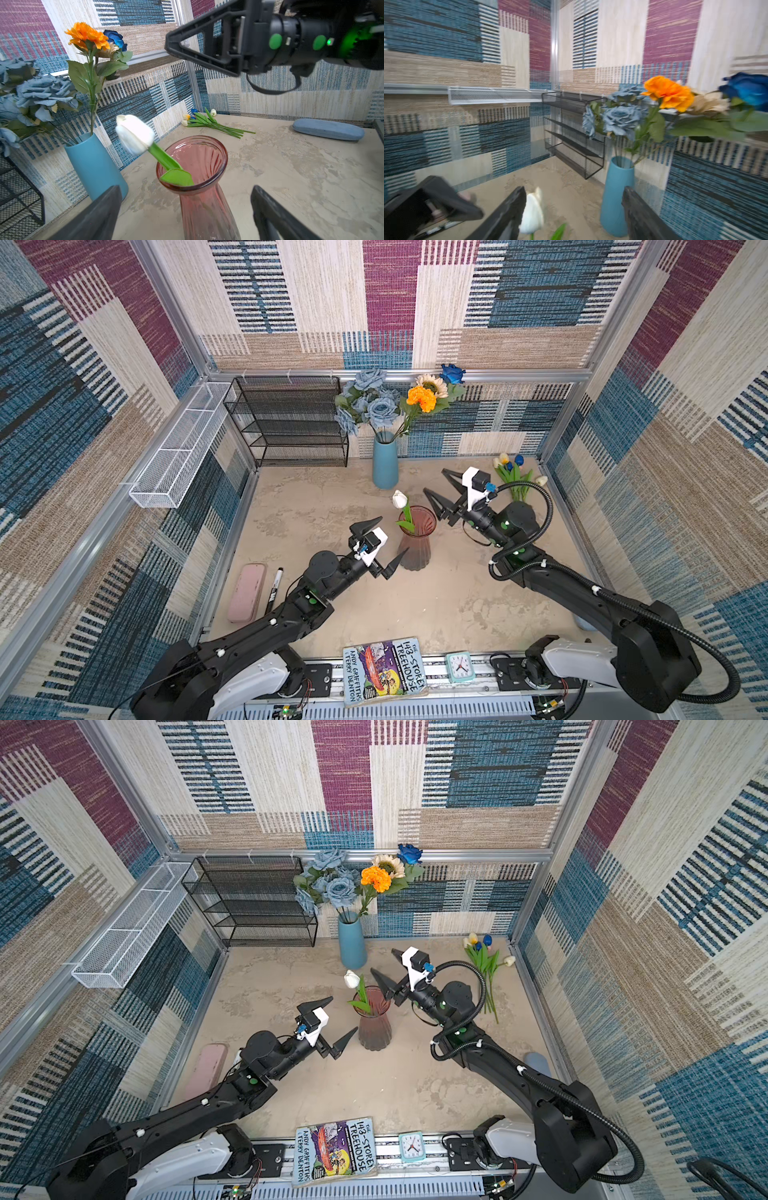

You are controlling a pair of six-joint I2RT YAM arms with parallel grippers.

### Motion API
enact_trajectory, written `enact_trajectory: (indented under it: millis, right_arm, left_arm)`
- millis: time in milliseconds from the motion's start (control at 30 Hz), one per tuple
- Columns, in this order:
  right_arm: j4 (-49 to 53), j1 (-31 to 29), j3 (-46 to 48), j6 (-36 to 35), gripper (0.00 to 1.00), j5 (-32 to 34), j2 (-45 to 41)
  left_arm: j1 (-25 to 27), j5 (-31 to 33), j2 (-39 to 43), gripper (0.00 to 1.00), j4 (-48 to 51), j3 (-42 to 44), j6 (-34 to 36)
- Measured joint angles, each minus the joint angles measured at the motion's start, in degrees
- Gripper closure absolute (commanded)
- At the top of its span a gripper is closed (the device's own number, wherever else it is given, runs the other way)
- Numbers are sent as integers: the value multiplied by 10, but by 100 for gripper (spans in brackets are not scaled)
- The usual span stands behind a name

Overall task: Arrange the flowers into the vase
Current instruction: 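Open the right gripper to release the white tulip and withdraw, then grasp a blue tulip stem from the loose tulips with the right gripper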

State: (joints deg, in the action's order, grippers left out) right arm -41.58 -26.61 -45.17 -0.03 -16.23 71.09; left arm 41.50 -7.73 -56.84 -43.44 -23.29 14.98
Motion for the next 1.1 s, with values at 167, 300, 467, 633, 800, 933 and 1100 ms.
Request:
enact_trajectory:
  millis: [167,300,467,633,800,933,1100]
  right_arm:
    - [112,131,-56,37,52,40,18]
    - [229,221,-114,51,63,68,80]
    - [357,315,-182,54,68,73,182]
    - [495,372,-316,16,76,63,333]
    - [572,394,-374,-25,72,63,414]
    - [612,397,-445,-50,71,79,487]
    - [657,395,-484,-70,70,108,534]
  left_arm:
    - [0,-16,67,0,60,24,2]
    - [3,-61,82,0,124,28,-1]
    - [18,-107,61,1,158,30,-19]
    - [33,-121,17,1,162,24,-26]
    - [37,-122,-40,2,133,19,-33]
    - [37,-123,-72,3,96,17,-39]
    - [38,-123,-102,3,57,17,-42]
